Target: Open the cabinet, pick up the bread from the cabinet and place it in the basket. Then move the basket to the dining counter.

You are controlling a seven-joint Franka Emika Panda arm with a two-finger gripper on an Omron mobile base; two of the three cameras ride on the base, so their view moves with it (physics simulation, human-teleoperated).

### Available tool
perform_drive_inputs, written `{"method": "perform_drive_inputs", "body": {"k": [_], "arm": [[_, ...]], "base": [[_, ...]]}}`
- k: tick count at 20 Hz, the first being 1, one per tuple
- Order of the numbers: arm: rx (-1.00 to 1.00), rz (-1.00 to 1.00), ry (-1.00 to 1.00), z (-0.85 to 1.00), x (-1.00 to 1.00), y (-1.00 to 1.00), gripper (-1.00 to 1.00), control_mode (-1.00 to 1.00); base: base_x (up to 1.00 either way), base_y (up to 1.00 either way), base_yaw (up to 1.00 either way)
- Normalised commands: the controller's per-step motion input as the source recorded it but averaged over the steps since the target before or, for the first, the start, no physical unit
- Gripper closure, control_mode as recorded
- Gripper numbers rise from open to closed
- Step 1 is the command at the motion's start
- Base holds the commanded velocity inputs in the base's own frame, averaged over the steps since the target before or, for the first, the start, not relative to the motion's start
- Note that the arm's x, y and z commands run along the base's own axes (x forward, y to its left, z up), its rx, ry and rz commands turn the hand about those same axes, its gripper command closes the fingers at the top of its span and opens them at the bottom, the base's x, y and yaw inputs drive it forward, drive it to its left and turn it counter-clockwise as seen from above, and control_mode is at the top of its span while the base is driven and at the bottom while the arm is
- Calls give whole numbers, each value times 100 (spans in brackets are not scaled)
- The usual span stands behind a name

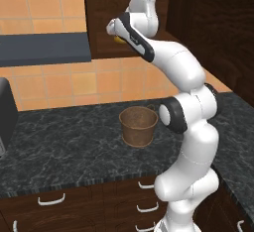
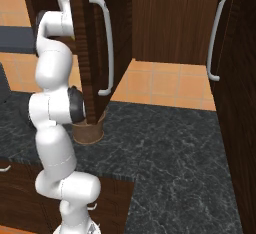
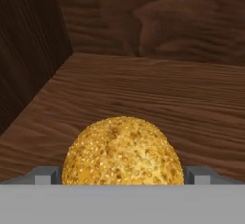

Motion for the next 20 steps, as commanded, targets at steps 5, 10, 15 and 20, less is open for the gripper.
{"method": "perform_drive_inputs", "body": {"k": [5,10,15,20], "arm": [[0,2,3,-10,2,1,-100,-100],[0,0,0,0,0,0,100,-100],[0,0,-1,-7,0,0,100,-100],[0,0,-17,-43,0,0,100,-100]], "base": [[0,0,0],[0,0,0],[0,0,0],[0,0,0]]}}
